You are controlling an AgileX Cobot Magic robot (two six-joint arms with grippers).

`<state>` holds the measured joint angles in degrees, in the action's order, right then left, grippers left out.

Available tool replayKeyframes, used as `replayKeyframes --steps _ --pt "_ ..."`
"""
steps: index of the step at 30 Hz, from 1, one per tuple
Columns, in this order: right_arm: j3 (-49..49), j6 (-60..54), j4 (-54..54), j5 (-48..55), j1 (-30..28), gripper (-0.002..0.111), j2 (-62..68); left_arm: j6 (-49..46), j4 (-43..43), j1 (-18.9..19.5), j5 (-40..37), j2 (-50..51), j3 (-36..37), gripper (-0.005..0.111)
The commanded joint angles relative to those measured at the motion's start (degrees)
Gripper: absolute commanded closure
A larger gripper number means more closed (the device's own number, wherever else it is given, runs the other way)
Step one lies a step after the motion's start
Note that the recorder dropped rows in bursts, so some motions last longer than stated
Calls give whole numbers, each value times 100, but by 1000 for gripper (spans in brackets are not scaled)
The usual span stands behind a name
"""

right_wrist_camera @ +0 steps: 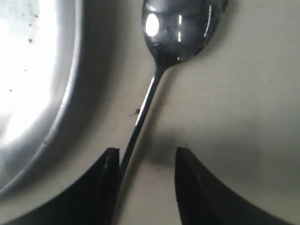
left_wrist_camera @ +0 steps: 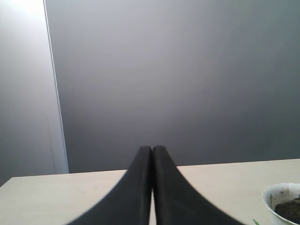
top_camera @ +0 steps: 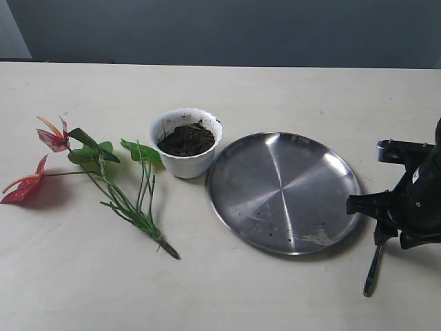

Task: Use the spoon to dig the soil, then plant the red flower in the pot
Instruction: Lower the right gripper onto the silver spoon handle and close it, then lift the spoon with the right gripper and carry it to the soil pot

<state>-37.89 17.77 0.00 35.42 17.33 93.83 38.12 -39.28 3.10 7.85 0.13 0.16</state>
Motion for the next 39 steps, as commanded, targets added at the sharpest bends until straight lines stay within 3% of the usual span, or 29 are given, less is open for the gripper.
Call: replayKeyframes --steps 1,12,17,22,30,35,39 --pt "-15 20 -47 -261 3 69 93 29 41 -45 75 -13 -16 106" --pt "-15 30 -35 -459 3 72 524 29 41 -45 75 -13 -16 106" --pt "-15 18 -35 -434 12 107 644 29 41 -45 75 -13 -16 106" --pt "-15 -13 -71 -104 12 108 539 29 41 -45 75 -13 -16 106" --pt "-376 -26 -515 132 12 108 -923 29 41 -45 75 -13 -16 106" --pt "-1125 -2102 -588 -280 531 108 -1349 29 41 -45 75 -13 -16 106" --pt "-1504 -4517 -601 -792 1504 108 -1223 29 41 -45 75 -13 -16 106"
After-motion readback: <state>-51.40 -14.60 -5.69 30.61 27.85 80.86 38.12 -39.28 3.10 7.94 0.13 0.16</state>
